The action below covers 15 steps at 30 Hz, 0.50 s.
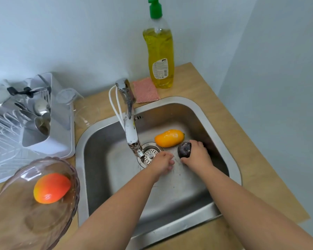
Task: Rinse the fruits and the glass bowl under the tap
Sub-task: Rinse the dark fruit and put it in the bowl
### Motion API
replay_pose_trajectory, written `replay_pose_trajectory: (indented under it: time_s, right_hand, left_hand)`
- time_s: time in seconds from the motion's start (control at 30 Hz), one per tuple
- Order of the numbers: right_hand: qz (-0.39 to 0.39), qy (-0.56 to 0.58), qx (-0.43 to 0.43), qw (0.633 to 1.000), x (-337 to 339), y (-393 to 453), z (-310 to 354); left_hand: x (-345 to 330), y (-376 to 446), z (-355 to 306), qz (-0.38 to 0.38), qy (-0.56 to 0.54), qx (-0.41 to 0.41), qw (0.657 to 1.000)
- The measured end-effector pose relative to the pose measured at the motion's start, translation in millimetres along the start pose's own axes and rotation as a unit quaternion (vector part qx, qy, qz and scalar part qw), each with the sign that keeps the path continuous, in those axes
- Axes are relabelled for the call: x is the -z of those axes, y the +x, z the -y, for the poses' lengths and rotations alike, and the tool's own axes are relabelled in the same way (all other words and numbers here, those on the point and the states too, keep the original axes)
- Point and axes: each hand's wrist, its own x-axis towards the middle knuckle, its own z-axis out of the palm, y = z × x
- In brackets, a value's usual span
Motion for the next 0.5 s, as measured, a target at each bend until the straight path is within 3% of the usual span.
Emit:
replay_pose_trajectory:
  time_s: [0.23, 0.37, 0.5]
  right_hand:
    - [-0.01, 0.119, 0.049, 0.992, 3, -19, 5]
    - [0.044, 0.245, 0.073, 0.966, -3, -35, 19]
    - [0.081, 0.296, 0.084, 0.948, -12, -44, 38]
  left_hand:
    - [17, -10, 8, -0.01, -0.074, 0.006, 0.997]
    - [27, -24, 19, -0.008, -0.216, -0.003, 0.976]
    - [36, -42, 26, -0.024, -0.25, -0.035, 0.967]
